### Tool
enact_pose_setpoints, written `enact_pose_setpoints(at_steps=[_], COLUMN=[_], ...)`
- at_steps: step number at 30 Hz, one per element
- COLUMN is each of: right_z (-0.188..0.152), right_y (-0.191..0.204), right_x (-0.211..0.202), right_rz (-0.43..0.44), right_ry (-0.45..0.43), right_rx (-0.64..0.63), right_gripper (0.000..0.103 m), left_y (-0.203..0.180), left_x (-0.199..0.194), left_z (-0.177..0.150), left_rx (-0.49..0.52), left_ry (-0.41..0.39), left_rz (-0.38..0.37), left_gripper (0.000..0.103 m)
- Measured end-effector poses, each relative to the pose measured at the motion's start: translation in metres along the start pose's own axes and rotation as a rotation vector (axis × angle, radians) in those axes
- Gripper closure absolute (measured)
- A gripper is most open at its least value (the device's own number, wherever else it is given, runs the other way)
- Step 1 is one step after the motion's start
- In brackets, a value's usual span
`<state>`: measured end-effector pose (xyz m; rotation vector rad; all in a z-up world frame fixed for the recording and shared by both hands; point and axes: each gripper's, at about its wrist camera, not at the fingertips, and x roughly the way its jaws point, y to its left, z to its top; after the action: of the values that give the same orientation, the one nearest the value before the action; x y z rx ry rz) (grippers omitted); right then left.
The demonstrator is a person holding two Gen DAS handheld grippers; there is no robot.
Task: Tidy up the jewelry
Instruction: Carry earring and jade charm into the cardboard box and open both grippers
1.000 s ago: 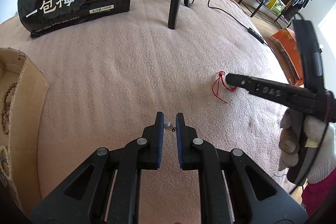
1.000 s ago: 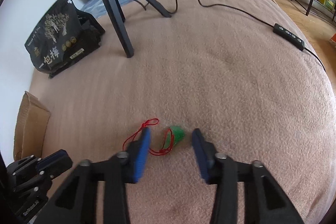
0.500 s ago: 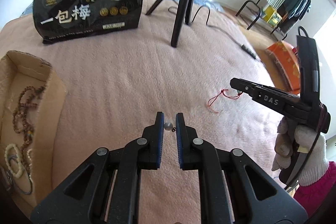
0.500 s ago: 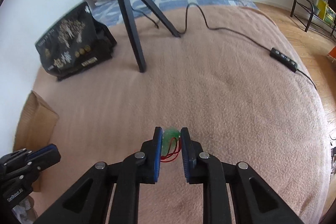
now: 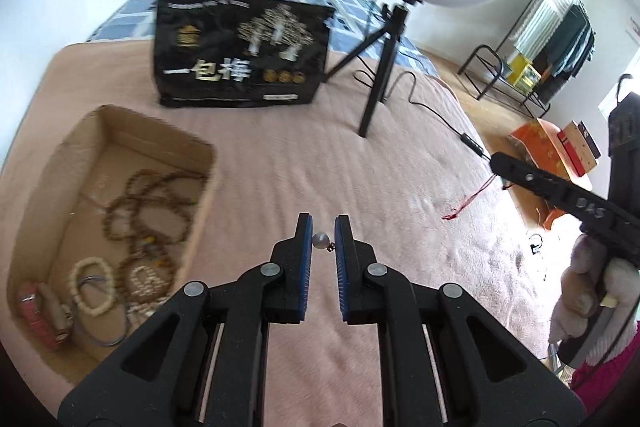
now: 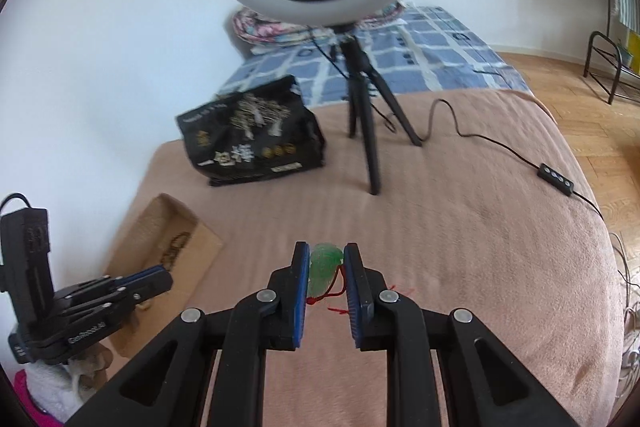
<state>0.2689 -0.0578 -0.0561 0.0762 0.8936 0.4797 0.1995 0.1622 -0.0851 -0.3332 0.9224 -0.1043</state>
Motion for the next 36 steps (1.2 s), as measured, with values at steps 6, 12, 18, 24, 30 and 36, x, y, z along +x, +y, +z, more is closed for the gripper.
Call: enact_pose_setpoints(at_steps=[6, 12, 18, 24, 30, 36], right_z=[0.001, -0.003, -0.008, -0.016, -0.023, -0.039], right_y=[0.042, 0.088, 0.128, 0.166, 0.198, 0.222], right_x=[-0.008, 0.003, 0.025, 0.046, 0.065, 0.089], right_rz=[0.075, 0.129, 0.148, 0.181, 0.232, 0.249], right_ry=[-0.024, -0.016, 0.004, 0.032, 0.054, 0.101], right_rx=[-0.032, -0.077, -0.128, -0.172, -0.197, -0.248], right_gripper=[0.087, 0.087, 0.087, 0.087, 0.087, 0.087], left_y=[0.031, 0.065, 0.095, 0.123, 0.147, 0.160], left_x=[-0.028, -0.050, -0.064, -0.067, -0.072, -0.071], left_z=[-0.004, -0.008, -0.017, -0.028, -0.034, -0.039], left_rx=[-0.026, -0.066, -0.082, -0.104, -0.138, -0.149], left_ry=[-0.039, -0.067, -0.070, -0.049, -0.043, -0.030], left_rz=[0.051, 0.092, 0.148, 0.188, 0.212, 0.233], left_gripper=[0.093, 0.093, 0.093, 0.094, 0.094, 0.094])
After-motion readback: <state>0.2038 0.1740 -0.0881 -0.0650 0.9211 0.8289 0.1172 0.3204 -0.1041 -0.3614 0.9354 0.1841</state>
